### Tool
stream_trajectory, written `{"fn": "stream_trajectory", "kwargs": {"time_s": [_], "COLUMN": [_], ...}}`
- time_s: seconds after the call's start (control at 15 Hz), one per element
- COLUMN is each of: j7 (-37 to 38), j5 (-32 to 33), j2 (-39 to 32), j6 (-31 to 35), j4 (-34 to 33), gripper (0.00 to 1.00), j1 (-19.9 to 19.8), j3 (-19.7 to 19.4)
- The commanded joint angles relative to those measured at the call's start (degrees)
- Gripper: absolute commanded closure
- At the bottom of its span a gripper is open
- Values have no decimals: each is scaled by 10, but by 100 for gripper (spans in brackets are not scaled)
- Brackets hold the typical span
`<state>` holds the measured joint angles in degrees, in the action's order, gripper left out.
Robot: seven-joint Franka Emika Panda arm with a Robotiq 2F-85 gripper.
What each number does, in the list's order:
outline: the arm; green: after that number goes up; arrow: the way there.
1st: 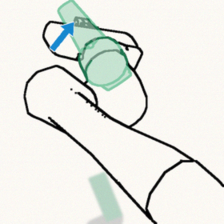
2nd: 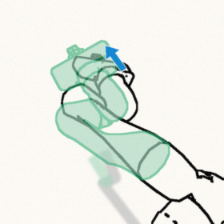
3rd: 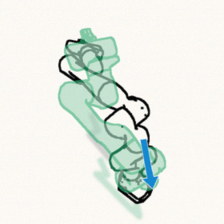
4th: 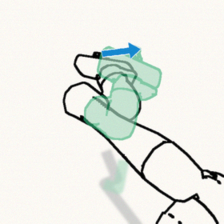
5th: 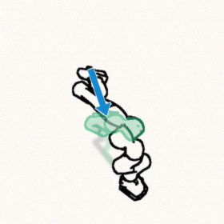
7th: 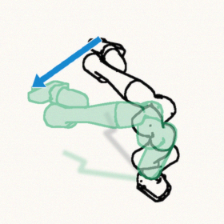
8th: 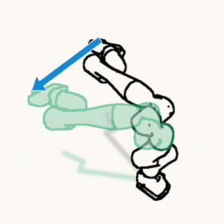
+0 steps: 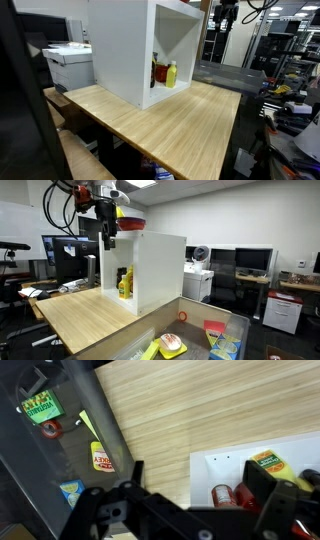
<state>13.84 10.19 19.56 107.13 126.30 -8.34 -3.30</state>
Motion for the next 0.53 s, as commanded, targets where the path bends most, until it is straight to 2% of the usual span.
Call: {"fn": "stream_trajectory", "kwargs": {"time_s": [0.0,0.47], "j7": [20,26], "j5": [14,16], "j2": [-26,-37], "j6": [-3,-15], "j4": [-24,-38], "gripper": [0,0], "j1": [-11,-18], "j3": [-4,-18]}}
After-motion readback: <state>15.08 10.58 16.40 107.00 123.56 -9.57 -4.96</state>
